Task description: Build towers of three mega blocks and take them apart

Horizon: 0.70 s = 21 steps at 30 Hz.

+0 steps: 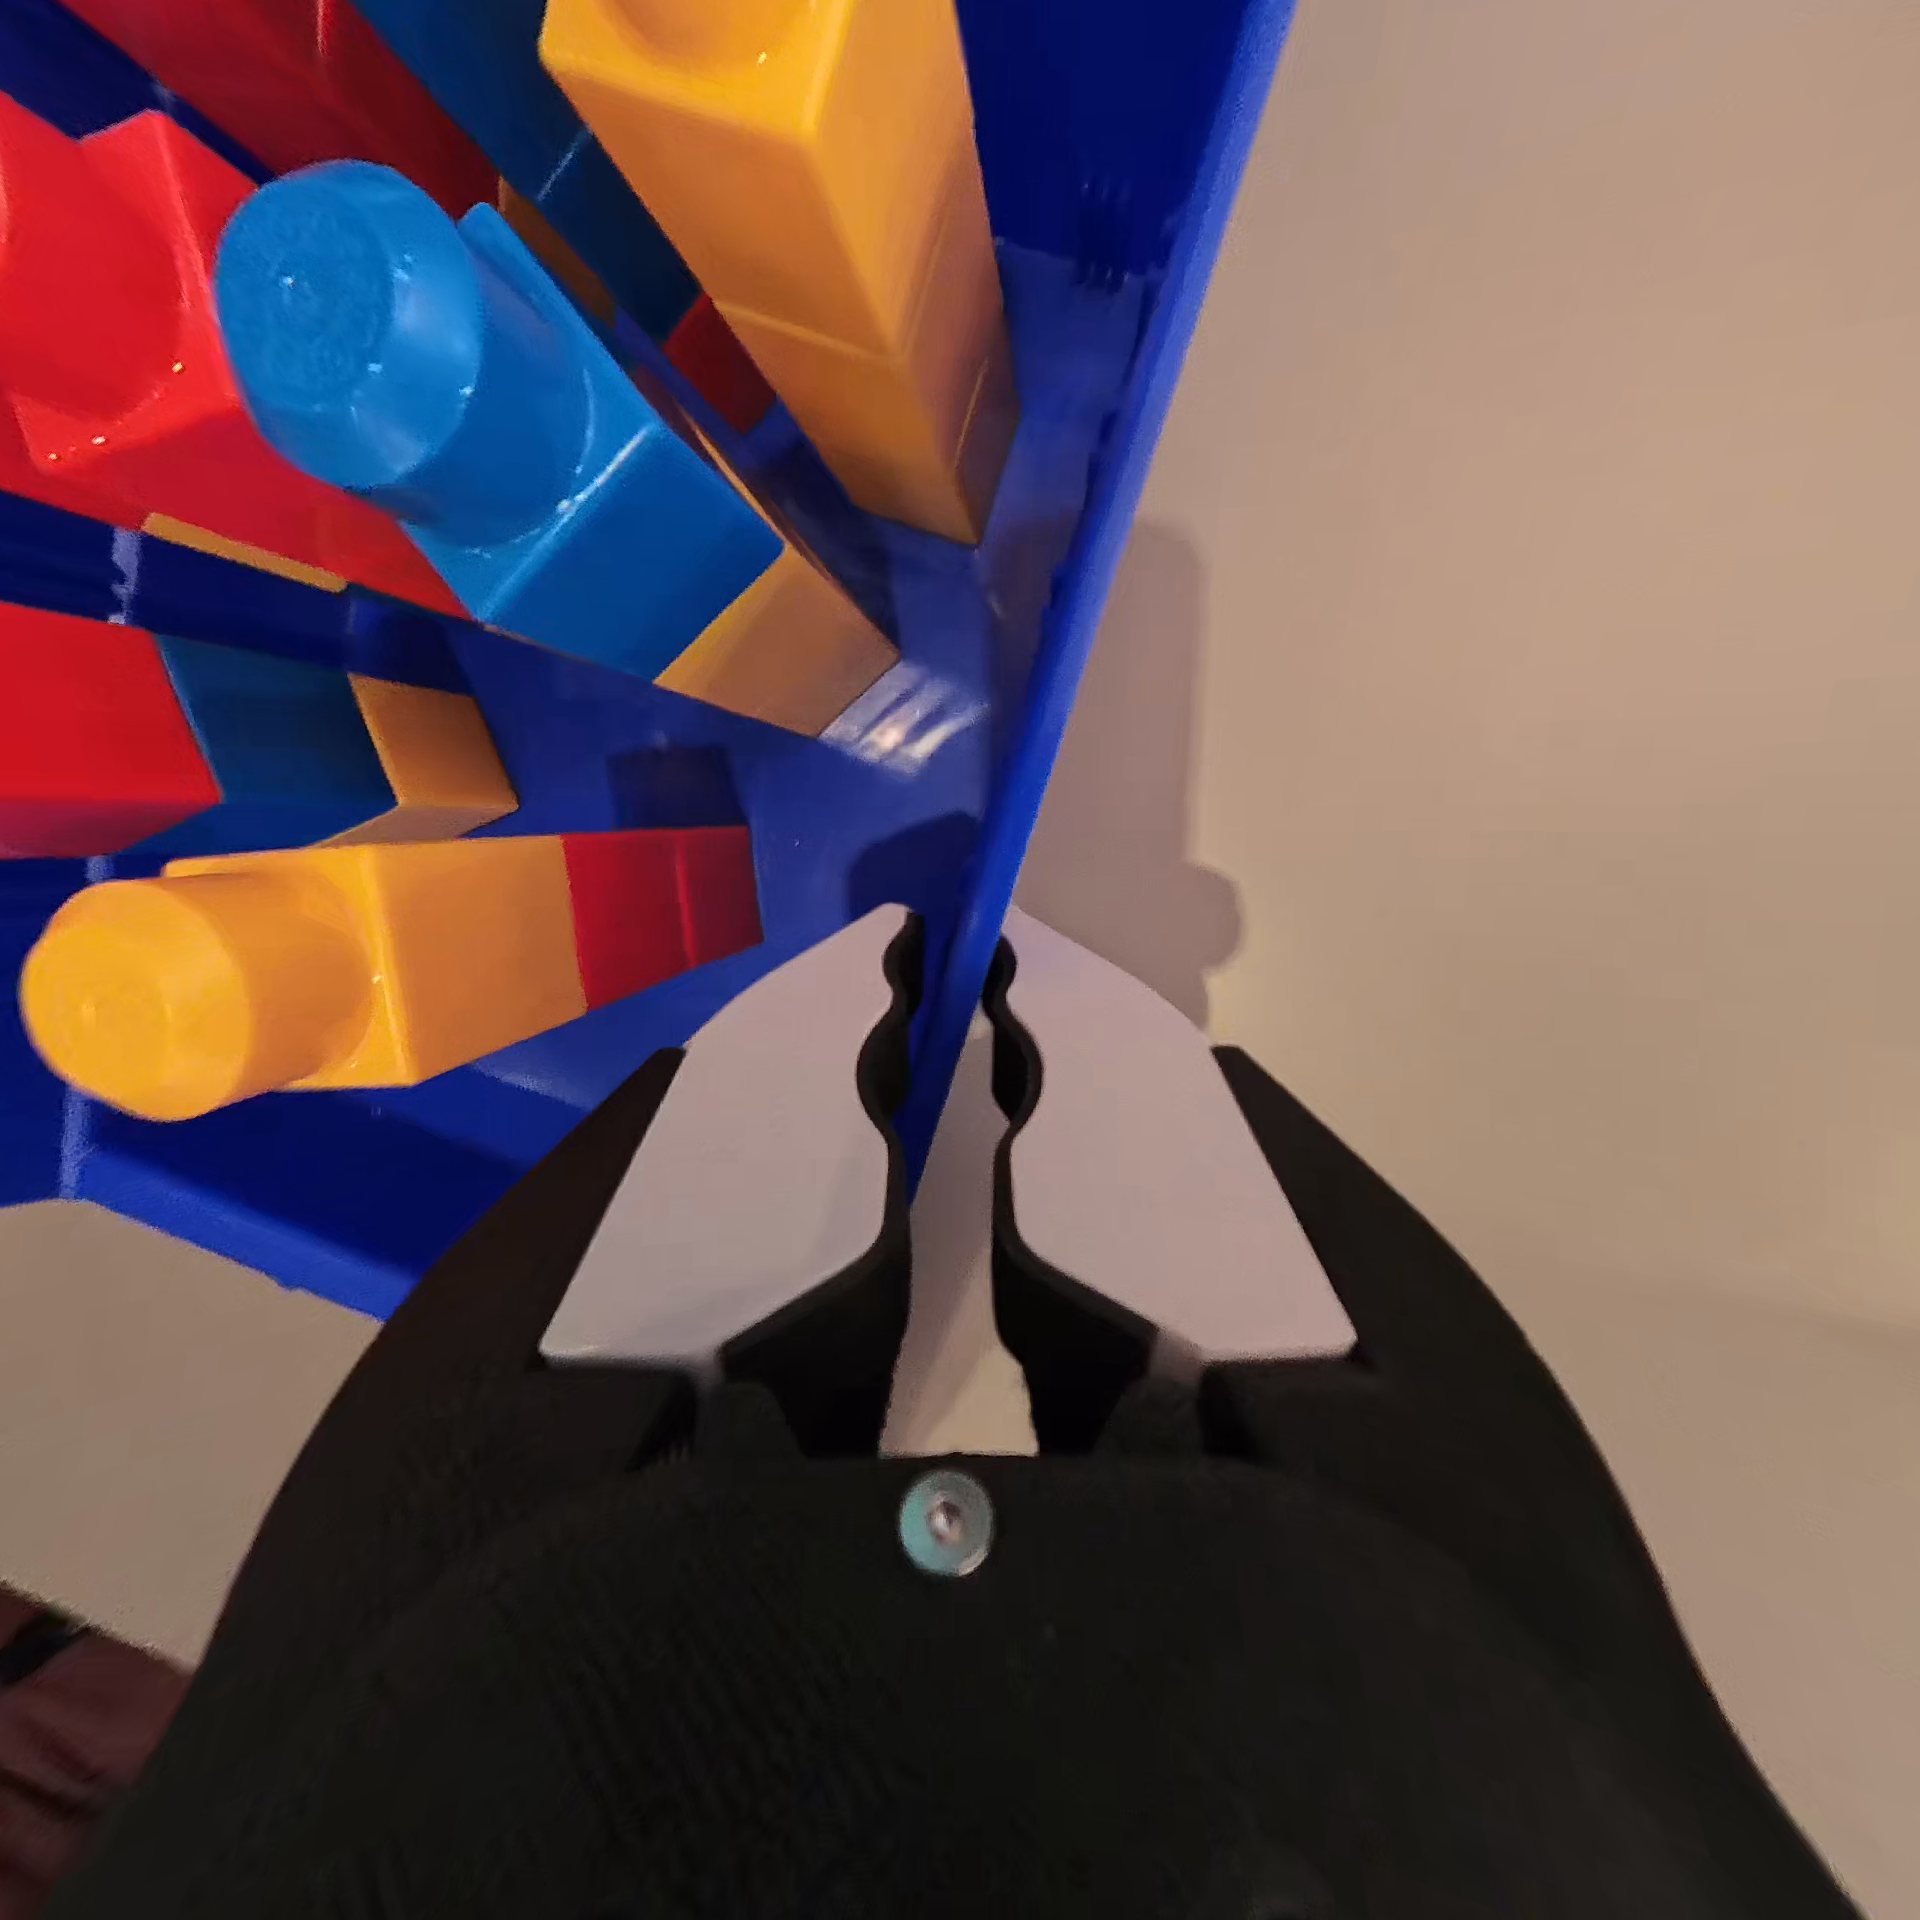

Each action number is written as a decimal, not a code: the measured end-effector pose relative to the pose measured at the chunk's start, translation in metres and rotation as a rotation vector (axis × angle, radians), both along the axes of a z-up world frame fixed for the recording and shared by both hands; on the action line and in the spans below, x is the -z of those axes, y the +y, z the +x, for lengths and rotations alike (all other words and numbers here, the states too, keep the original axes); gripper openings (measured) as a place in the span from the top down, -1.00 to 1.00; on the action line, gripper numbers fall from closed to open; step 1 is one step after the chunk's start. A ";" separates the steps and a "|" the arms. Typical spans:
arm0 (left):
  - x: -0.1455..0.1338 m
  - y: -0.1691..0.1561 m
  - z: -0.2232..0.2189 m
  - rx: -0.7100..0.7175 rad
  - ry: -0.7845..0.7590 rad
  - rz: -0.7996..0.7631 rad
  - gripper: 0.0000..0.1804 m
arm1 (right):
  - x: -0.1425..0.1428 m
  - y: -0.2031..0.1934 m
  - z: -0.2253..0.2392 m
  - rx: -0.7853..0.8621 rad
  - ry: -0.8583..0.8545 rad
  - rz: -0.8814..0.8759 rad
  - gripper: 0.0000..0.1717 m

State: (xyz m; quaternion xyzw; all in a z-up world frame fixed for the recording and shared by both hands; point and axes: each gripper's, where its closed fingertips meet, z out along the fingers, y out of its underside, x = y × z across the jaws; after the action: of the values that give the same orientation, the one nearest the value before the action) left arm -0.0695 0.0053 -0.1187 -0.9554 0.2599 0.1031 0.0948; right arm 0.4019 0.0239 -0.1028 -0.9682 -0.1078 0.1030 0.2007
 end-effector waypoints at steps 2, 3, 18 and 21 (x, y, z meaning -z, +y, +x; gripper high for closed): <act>0.001 -0.004 0.004 0.036 0.038 -0.005 0.30 | 0.009 0.008 0.007 0.024 -0.035 0.008 0.68; 0.001 -0.005 0.010 0.052 0.029 -0.004 0.29 | 0.014 0.009 0.005 0.023 -0.015 -0.017 0.67; -0.005 -0.010 0.073 0.199 -0.309 -0.061 0.30 | 0.026 0.011 0.007 0.083 -0.244 -0.086 0.79; -0.021 -0.019 0.074 0.190 -0.453 -0.129 0.36 | 0.026 0.012 0.005 0.085 -0.174 -0.071 0.83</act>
State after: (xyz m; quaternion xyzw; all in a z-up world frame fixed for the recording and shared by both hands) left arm 0.0043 -0.0135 -0.0980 -0.9294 0.3269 -0.1399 0.0989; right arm 0.4065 0.0357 -0.1287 -0.9837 -0.0801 0.0138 0.1605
